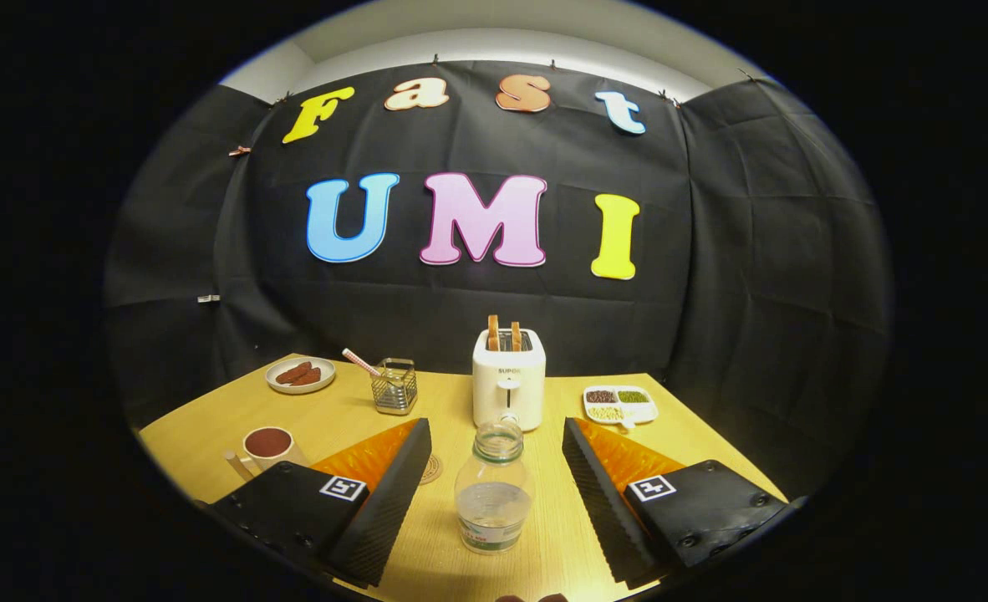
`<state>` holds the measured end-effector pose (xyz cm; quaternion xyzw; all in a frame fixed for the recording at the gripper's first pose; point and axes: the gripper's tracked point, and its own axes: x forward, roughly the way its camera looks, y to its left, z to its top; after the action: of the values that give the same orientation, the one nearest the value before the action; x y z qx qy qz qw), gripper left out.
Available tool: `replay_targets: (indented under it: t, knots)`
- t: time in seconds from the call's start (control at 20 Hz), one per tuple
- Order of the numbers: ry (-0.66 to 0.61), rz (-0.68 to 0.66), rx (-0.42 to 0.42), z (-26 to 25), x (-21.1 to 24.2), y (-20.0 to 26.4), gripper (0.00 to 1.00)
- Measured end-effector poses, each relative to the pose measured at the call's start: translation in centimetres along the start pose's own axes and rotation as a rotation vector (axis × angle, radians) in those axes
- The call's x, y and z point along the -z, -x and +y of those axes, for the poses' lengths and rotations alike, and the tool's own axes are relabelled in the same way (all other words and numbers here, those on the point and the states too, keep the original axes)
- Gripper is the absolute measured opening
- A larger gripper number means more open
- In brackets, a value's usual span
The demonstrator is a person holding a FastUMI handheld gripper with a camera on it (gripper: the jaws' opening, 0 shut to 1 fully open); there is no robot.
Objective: Take the bottle from table, then pour the juice into the cup, finally place the bottle on the coaster
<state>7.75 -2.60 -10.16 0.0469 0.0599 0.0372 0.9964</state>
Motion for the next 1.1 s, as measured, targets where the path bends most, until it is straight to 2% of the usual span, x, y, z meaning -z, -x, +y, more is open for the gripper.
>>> replay_targets:
  t: [0.4, 1.1]
  knots:
    - [-0.064, 0.044, -0.012, -0.2, 4.9, -1.7, 0.98]
    - [0.044, 0.080, -0.070, 0.1, 9.3, -3.0, 0.98]
